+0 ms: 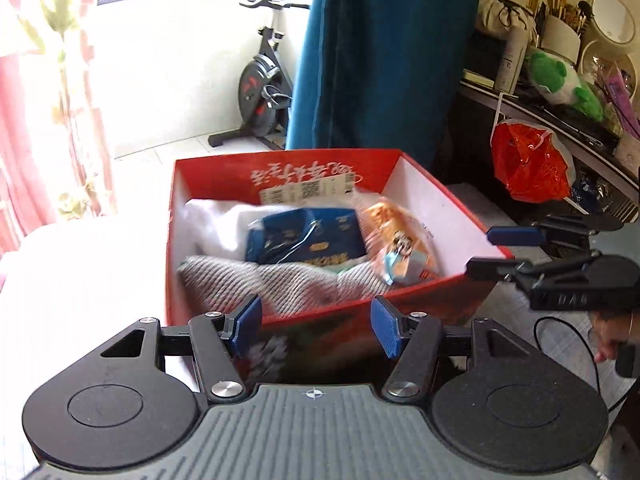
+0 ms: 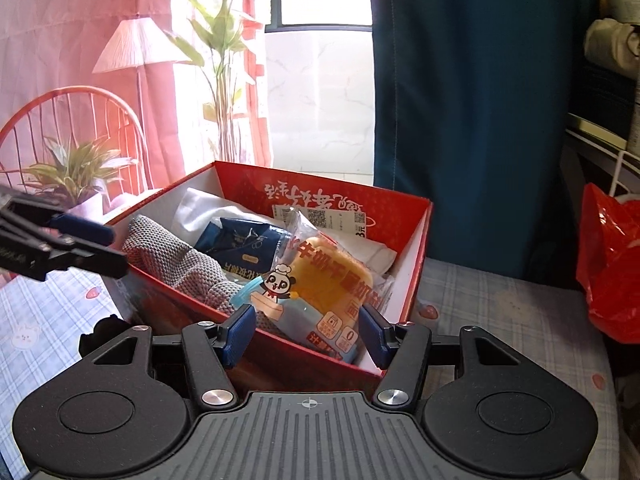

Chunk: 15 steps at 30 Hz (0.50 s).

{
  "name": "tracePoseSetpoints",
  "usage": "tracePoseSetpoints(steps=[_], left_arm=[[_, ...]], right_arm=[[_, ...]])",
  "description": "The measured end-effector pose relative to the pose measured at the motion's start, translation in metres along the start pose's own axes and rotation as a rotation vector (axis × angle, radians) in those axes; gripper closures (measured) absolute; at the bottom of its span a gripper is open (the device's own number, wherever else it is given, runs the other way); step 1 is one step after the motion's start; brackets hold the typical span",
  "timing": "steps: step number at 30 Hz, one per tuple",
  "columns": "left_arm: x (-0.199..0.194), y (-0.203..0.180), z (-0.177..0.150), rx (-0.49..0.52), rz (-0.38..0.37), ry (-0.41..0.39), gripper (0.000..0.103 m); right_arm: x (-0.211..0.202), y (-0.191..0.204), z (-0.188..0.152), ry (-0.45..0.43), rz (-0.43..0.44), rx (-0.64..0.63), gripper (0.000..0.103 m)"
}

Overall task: Organize soft objects
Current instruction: 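Move both grippers down to the black eye mask on the table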

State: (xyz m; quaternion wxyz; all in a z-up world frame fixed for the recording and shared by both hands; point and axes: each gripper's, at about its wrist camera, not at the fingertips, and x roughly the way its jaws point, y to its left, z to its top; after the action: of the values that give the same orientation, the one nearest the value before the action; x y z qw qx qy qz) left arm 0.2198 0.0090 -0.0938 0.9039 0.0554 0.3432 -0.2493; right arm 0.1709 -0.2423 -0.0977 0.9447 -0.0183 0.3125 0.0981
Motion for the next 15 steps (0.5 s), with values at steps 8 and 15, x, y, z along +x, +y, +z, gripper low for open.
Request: tracePoseSetpoints(steps=[8,15], left_arm=[[-0.008,0.029,-0.052,-0.065,0.037,0.028,0.038],[0.012,0.047,-0.086,-0.168,0.044,0.071,0.036]], right_arm=[[-0.023,0.015,-0.029,-0.063,-0.002,0.010,0.049],[-0.013,0.026,-0.066,-0.006,0.028,0.048,0.049]])
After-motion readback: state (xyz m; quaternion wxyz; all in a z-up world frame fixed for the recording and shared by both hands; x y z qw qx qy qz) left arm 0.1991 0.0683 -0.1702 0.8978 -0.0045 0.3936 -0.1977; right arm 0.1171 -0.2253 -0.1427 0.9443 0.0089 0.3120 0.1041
